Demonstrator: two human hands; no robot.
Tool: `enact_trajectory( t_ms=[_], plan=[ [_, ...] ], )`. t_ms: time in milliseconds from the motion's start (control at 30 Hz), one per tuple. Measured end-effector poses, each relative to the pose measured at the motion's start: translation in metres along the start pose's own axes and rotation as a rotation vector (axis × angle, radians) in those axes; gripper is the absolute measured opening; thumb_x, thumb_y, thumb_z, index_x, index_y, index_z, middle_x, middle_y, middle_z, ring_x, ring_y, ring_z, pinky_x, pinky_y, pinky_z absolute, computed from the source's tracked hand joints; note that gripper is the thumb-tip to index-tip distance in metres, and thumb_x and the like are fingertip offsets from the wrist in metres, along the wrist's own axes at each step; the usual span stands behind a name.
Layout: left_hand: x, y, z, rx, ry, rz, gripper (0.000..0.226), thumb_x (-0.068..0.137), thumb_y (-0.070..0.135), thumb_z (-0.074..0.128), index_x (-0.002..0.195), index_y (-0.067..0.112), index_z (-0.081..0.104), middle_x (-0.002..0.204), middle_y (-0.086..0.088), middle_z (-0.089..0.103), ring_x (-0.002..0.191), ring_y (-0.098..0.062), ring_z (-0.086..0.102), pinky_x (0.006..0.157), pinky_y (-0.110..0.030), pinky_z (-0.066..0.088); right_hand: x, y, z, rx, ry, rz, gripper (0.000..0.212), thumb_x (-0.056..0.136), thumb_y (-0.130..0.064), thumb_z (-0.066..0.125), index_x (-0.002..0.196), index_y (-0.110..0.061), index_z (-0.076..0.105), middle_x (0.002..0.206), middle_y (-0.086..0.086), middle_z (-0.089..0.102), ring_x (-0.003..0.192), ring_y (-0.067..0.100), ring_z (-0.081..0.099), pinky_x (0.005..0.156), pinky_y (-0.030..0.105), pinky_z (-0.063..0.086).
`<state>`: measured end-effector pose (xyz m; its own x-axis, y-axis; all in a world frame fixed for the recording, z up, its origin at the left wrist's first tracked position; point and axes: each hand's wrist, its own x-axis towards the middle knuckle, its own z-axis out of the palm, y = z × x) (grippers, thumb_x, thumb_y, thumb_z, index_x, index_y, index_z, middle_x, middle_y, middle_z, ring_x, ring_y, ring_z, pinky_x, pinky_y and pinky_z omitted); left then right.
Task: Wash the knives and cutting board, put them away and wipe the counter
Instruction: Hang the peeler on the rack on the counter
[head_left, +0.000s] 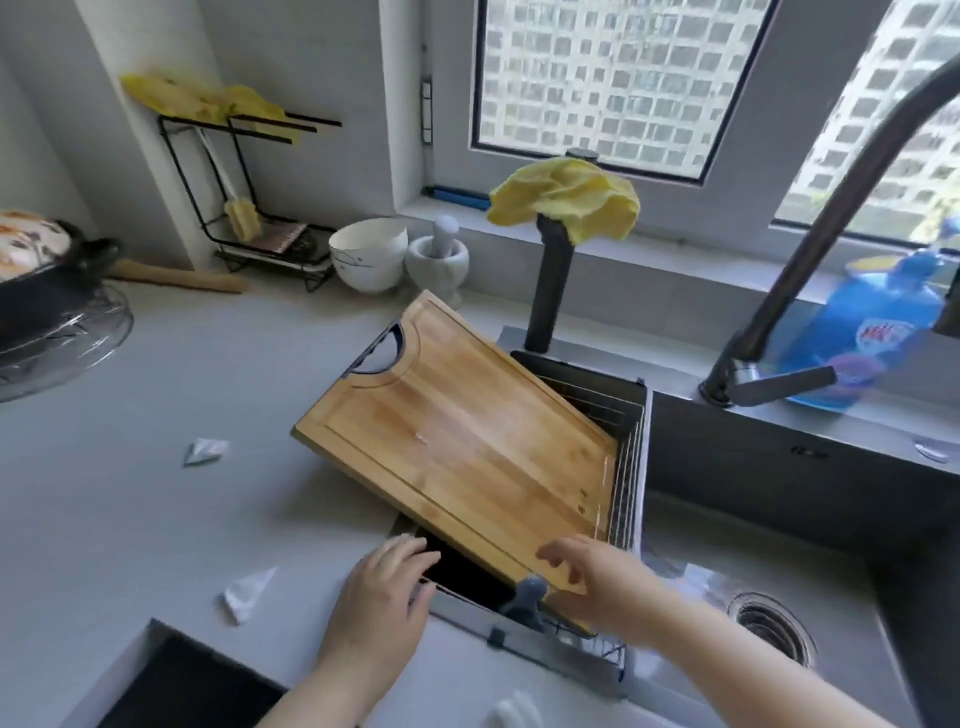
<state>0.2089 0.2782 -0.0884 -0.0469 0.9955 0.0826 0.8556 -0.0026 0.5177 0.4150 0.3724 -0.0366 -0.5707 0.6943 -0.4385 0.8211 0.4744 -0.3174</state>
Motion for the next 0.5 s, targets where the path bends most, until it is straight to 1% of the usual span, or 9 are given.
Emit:
enact_trajectory(
  t_ms=[33,100,167,233,333,367,400,467,500],
  plan=[
    [0.0,0.001,0.003,0.06,-0.021,-0.005,0.038,0.083,0.032,0.034,0.083,0.028,0.072,0.092,0.013,0.069,0.1,-0.004,0.051,0.086,-0.021,0.041,0.004,0.003,0.006,0.01,-0.011,-0.005,0.046,0.092,-0.028,0.051,0.137,-0.024,0.038,0.136,-0.005,0.047,0.117,0.016,0.051,0.097,0.027,0.043],
    [0.001,-0.002,0.012,0.129,0.047,0.001,0.041,0.084,0.03,0.033,0.078,0.027,0.073,0.087,0.013,0.071,0.102,-0.007,0.045,0.087,-0.024,0.033,0.012,0.005,0.017,-0.007,-0.009,-0.019,0.046,0.093,-0.03,0.049,0.137,-0.024,0.037,0.137,-0.002,0.047,0.12,0.02,0.05,0.097,0.032,0.044],
    [0.001,0.001,0.01,0.179,0.072,-0.021,0.038,0.08,0.029,0.035,0.077,0.027,0.073,0.086,0.013,0.071,0.102,-0.006,0.043,0.082,-0.021,0.039,0.021,0.005,0.023,-0.051,0.022,-0.037,0.042,0.094,-0.032,0.046,0.135,-0.025,0.04,0.134,0.001,0.051,0.116,0.024,0.052,0.091,0.033,0.046],
    [0.003,-0.004,0.016,0.238,0.14,-0.001,0.037,0.079,0.028,0.036,0.076,0.026,0.073,0.086,0.011,0.071,0.101,-0.006,0.044,0.081,-0.023,0.044,0.028,0.004,0.024,-0.062,0.065,-0.055,0.037,0.095,-0.031,0.045,0.131,-0.024,0.045,0.127,0.003,0.056,0.111,0.025,0.055,0.086,0.032,0.046],
    [0.004,-0.005,0.02,0.255,0.209,0.01,0.037,0.079,0.026,0.036,0.075,0.022,0.073,0.084,0.007,0.071,0.1,-0.008,0.044,0.087,-0.029,0.031,0.033,0.005,0.023,-0.04,0.092,-0.084,0.029,0.093,-0.025,0.047,0.119,-0.015,0.056,0.117,0.007,0.061,0.106,0.027,0.056,0.082,0.032,0.045],
    [0.004,-0.007,0.022,0.272,0.242,0.021,0.037,0.079,0.026,0.036,0.075,0.023,0.073,0.084,0.007,0.071,0.1,-0.008,0.044,0.087,-0.03,0.03,0.033,0.006,0.022,-0.022,0.094,-0.101,0.027,0.093,-0.023,0.047,0.113,-0.011,0.059,0.113,0.009,0.063,0.103,0.028,0.057,0.079,0.031,0.045],
    [0.004,-0.007,0.021,0.275,0.244,0.026,0.037,0.079,0.026,0.036,0.074,0.023,0.072,0.083,0.008,0.071,0.1,-0.008,0.043,0.087,-0.029,0.031,0.031,0.006,0.02,0.006,0.105,-0.112,0.025,0.092,-0.021,0.047,0.108,-0.009,0.061,0.11,0.01,0.064,0.101,0.028,0.058,0.077,0.031,0.045],
    [0.005,-0.006,0.021,0.274,0.253,0.039,0.037,0.079,0.026,0.036,0.073,0.024,0.072,0.083,0.009,0.07,0.1,-0.009,0.043,0.082,-0.024,0.043,0.025,0.01,0.012,0.097,0.158,-0.107,0.021,0.092,-0.02,0.049,0.104,-0.01,0.063,0.106,0.006,0.065,0.099,0.024,0.06,0.081,0.031,0.047],
    [0.005,-0.007,0.021,0.281,0.249,0.047,0.037,0.079,0.026,0.035,0.073,0.025,0.072,0.083,0.01,0.07,0.101,-0.008,0.043,0.08,-0.028,0.049,0.021,0.012,0.006,0.151,0.199,-0.095,0.019,0.092,-0.02,0.052,0.103,-0.011,0.064,0.103,0.002,0.065,0.097,0.02,0.06,0.084,0.028,0.049]
  ],
)
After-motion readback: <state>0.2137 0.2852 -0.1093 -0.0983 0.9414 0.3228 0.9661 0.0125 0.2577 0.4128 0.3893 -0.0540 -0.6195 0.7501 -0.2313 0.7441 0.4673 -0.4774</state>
